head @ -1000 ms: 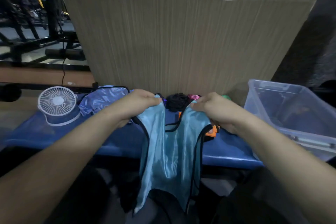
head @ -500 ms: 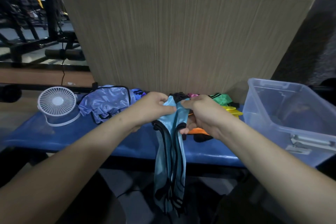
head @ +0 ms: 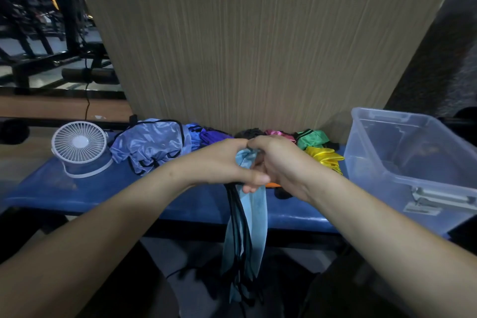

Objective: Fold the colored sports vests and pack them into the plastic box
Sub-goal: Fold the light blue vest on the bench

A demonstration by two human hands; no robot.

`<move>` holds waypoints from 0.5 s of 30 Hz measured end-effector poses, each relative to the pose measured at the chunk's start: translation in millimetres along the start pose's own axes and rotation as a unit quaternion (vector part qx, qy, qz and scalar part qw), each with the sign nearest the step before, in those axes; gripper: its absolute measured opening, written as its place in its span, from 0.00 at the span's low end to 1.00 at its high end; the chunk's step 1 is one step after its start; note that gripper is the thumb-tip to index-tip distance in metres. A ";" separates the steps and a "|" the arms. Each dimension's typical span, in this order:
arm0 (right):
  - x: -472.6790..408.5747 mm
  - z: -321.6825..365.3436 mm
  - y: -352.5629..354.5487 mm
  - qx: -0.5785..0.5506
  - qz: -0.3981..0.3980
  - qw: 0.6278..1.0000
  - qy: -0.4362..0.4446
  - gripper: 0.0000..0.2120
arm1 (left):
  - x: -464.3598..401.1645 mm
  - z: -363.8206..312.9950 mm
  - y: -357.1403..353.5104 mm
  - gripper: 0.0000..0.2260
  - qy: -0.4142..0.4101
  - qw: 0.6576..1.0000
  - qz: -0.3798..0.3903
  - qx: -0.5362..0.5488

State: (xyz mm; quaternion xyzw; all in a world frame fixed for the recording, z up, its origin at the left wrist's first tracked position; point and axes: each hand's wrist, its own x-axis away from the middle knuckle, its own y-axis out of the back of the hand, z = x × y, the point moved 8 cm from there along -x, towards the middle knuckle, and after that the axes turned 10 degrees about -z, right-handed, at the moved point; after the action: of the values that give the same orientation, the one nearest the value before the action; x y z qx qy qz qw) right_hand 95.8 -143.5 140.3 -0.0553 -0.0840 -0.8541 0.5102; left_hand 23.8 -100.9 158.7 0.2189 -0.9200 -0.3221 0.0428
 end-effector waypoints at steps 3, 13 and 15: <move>3.1 2.1 -5.2 -0.012 0.044 0.999 -0.001 0.17 | -3.5 5.6 9.1 0.17 -0.017 0.998 -0.035 -0.048; 12.6 2.6 -3.9 0.099 0.127 0.987 0.017 0.16 | 2.1 22.7 10.3 0.18 0.000 0.999 0.034 -0.034; 13.1 -0.5 -2.4 0.143 0.145 0.979 0.016 0.15 | 3.3 24.8 11.3 0.18 0.000 0.999 0.046 -0.028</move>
State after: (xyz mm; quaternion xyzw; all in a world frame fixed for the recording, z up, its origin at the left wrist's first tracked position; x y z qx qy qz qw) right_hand 87.5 -153.8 142.0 0.0205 -0.1876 -0.7511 0.6326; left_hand 11.1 -80.2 145.8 0.1750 -0.9197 -0.3456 0.0636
